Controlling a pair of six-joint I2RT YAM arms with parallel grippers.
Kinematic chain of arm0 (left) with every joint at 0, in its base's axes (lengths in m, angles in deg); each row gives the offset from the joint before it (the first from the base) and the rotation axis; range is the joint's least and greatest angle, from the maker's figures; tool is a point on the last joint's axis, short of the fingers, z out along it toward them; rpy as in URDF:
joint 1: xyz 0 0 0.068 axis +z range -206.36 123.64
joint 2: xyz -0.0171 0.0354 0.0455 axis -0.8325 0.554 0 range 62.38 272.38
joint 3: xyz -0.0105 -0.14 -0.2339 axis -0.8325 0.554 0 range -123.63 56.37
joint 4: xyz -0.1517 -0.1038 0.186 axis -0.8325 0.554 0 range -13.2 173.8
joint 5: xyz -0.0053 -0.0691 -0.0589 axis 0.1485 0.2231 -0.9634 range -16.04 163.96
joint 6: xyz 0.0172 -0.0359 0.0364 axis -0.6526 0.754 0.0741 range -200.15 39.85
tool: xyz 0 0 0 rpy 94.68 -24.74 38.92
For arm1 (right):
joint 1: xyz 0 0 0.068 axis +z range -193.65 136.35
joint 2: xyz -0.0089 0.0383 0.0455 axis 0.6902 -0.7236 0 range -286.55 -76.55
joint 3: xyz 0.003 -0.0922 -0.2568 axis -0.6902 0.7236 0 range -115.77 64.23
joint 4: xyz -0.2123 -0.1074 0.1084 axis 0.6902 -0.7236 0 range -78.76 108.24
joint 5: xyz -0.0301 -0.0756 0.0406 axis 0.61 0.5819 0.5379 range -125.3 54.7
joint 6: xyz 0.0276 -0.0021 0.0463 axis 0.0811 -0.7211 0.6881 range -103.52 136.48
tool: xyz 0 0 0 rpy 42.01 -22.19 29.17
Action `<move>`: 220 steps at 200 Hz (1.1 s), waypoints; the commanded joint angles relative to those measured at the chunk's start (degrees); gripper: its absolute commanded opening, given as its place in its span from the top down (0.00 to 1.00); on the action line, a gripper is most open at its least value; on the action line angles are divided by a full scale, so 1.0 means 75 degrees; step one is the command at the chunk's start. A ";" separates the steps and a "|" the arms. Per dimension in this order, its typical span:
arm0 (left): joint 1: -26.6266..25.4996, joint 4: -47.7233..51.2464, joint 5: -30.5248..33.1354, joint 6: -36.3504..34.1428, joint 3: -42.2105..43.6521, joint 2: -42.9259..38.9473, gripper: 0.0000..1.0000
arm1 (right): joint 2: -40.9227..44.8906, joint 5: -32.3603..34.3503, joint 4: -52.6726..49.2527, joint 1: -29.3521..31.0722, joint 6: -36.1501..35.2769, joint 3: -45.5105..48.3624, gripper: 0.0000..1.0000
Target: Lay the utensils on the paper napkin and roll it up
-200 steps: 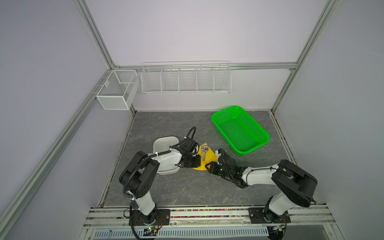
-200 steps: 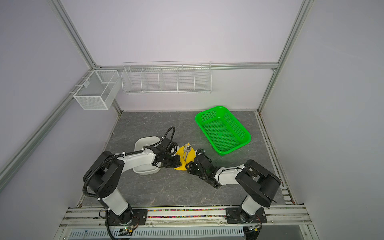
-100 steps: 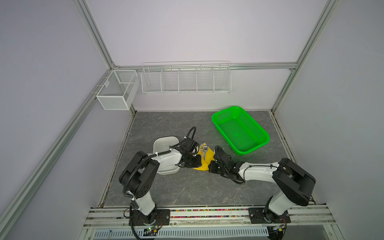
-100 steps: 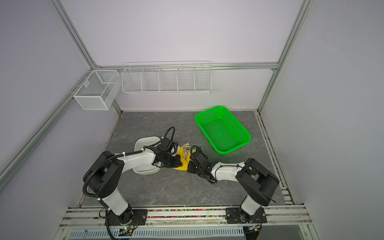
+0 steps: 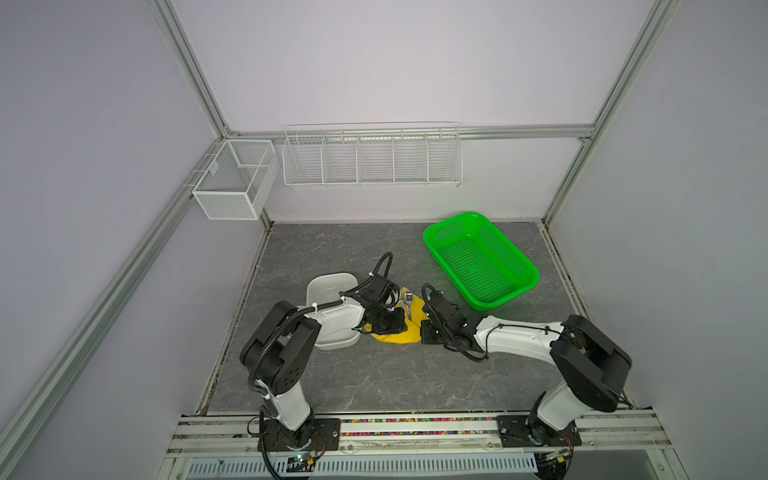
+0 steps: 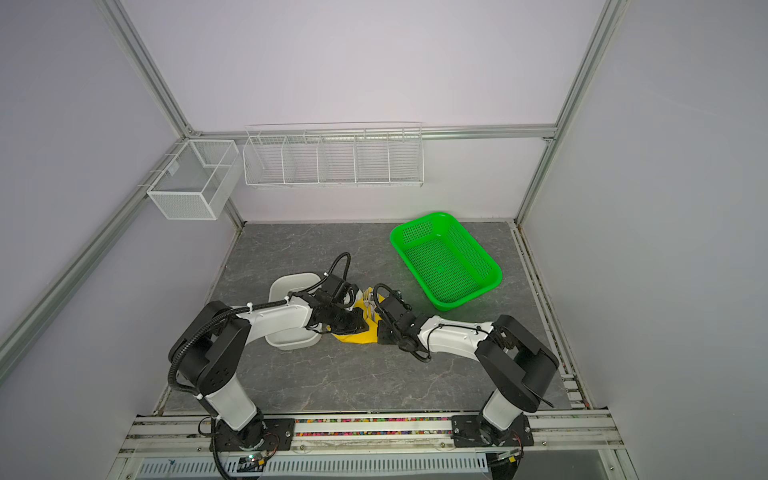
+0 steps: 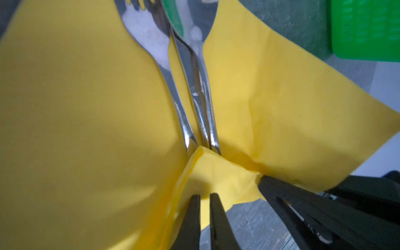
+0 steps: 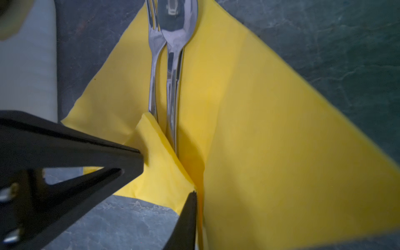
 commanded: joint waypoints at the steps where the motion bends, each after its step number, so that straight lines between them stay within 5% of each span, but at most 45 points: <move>1: 0.0036 -0.0144 0.0113 0.0100 0.0172 0.0068 0.89 | 0.0018 0.0238 -0.0432 0.0008 -0.0292 -0.0221 0.79; 63: 0.0033 -0.0339 0.0117 0.0180 0.0287 0.0099 0.89 | 0.0136 0.0183 -0.0216 0.0146 -0.0486 -0.0299 0.68; 220: 0.0062 -0.0304 0.0277 0.0204 0.0289 0.0028 0.90 | 0.0135 -0.0336 0.1142 0.0277 -0.0508 -0.0010 0.66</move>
